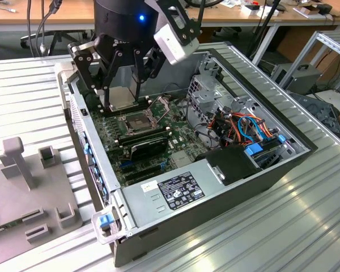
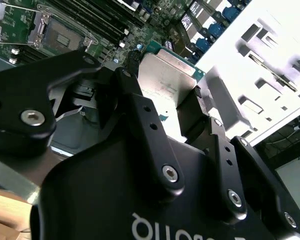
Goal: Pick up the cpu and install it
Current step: 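Pick up the cpu and move it towards the insertion slot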
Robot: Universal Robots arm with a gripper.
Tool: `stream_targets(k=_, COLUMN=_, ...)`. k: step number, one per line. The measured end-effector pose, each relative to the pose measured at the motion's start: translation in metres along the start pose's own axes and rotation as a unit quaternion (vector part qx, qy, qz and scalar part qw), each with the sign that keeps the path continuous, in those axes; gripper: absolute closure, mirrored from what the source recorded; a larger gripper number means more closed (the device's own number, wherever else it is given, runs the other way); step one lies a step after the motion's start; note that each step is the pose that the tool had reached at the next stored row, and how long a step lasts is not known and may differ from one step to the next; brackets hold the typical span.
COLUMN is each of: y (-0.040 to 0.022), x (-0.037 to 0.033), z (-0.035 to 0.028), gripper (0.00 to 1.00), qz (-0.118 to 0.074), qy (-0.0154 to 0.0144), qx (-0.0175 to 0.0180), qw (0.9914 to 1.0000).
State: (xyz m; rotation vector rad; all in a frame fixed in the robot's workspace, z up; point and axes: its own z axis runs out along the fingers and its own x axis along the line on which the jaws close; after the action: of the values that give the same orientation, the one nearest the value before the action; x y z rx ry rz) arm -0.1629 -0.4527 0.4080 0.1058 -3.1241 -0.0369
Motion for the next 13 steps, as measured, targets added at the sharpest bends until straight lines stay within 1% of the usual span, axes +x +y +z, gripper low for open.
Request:
stream_targets(k=4, y=-0.0005, x=-0.0074, z=-0.0001, gripper=0.45, qz=0.0, qy=0.0, qx=0.0, qw=1.0)
stream_targets(k=8, y=-0.0008, x=-0.0122, z=-0.0002, gripper=0.45, qz=0.0, qy=0.0, qx=0.0, qw=1.0)
stream_targets(k=11, y=-0.0012, x=-0.0179, z=-0.0003, gripper=0.45, qz=0.0, qy=0.0, qx=0.0, qw=1.0)
stream_targets(k=13, y=-0.0014, x=-0.0205, z=-0.0003, gripper=0.45, qz=0.0, qy=0.0, qx=0.0, qw=1.0)
